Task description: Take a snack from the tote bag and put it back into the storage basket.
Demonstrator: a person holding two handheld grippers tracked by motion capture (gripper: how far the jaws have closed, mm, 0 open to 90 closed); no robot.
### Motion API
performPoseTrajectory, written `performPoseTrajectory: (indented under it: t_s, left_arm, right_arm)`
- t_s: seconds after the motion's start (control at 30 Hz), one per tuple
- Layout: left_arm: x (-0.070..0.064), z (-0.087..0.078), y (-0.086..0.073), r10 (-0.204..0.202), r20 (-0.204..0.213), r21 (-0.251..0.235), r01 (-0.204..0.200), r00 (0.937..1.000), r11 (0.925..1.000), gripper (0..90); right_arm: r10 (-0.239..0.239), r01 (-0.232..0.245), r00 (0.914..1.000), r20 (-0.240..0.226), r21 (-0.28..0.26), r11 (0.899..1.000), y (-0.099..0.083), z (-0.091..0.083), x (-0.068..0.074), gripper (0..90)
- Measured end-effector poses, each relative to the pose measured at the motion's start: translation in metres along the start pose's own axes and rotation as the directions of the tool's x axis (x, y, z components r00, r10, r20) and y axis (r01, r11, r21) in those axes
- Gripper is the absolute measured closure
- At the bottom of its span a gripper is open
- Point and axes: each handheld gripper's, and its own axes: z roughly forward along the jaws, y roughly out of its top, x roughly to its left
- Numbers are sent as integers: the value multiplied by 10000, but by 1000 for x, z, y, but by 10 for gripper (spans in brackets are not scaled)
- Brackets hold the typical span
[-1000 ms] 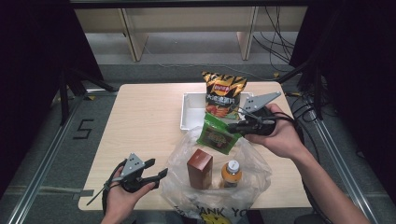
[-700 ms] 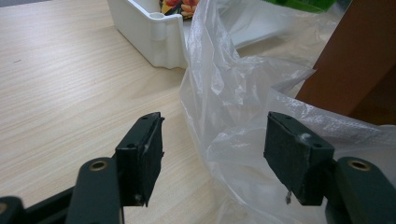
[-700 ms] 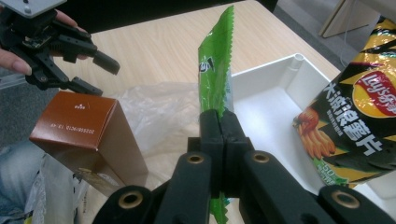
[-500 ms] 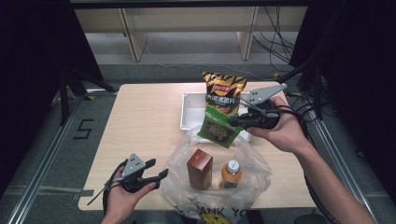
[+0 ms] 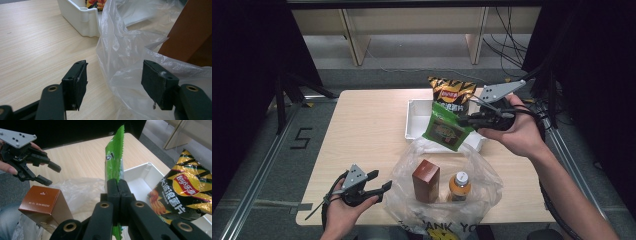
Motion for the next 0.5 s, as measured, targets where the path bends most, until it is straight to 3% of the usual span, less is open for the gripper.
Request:
performPoseTrajectory:
  t_s: [0.07,0.43,0.5]
  left_arm:
    - [0,0,0,-13,2,1,13,10000,10000,366]
    - [0,0,0,106,11,-4,-106,9999,9999,366]
    - [0,0,0,95,10,3,-95,10000,10000,366]
  right_arm:
    - [163,-162,9998,-112,133,9998,1,0,1,900]
    - [0,1,10000,80,-124,9999,3,-2,-1,900]
    - [320,-320,9995,19,-77,9995,4,-3,0,900]
